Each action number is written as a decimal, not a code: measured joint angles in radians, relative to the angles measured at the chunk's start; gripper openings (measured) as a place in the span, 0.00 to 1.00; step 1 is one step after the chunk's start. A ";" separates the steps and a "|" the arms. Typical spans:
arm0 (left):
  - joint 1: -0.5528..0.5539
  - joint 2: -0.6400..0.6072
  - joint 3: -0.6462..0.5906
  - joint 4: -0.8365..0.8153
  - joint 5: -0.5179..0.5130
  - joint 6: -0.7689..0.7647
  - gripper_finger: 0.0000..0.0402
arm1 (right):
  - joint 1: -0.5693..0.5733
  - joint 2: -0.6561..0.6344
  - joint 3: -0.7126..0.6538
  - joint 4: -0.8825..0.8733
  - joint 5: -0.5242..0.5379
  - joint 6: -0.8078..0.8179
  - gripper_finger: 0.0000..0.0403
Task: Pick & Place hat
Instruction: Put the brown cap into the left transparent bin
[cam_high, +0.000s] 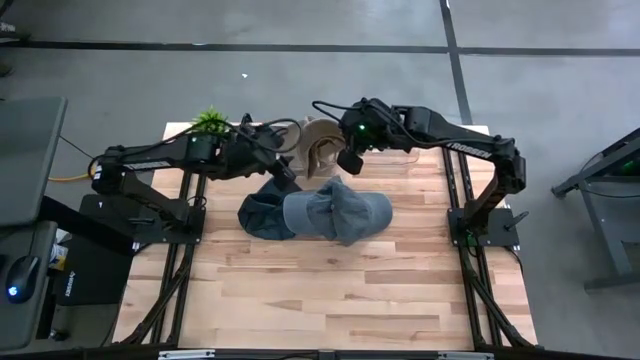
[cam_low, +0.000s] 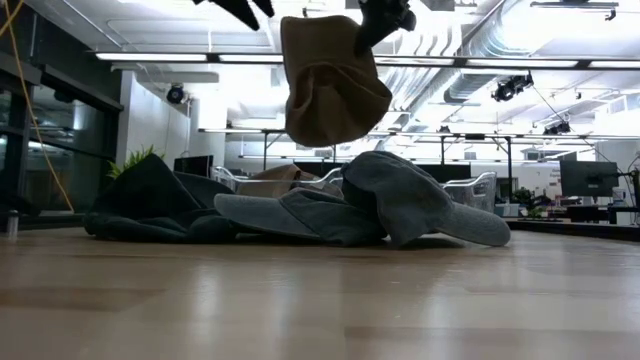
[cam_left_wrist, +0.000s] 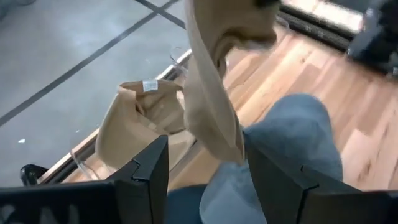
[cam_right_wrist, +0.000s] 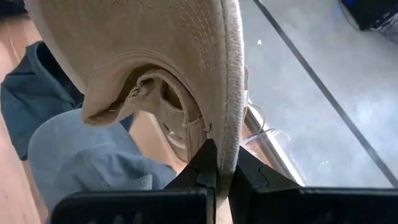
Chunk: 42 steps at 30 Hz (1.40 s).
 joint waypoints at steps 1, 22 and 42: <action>0.000 -0.002 -0.001 0.004 0.008 0.012 0.44 | -0.001 -0.001 0.000 0.009 0.002 -0.007 0.01; 0.000 -0.052 -0.093 0.196 -0.015 -0.010 0.44 | -0.029 -0.001 0.000 0.098 -0.104 -0.098 0.01; 0.001 0.065 -0.093 0.251 -0.016 -0.078 0.41 | -0.025 -0.001 -0.002 0.122 -0.184 -0.134 0.01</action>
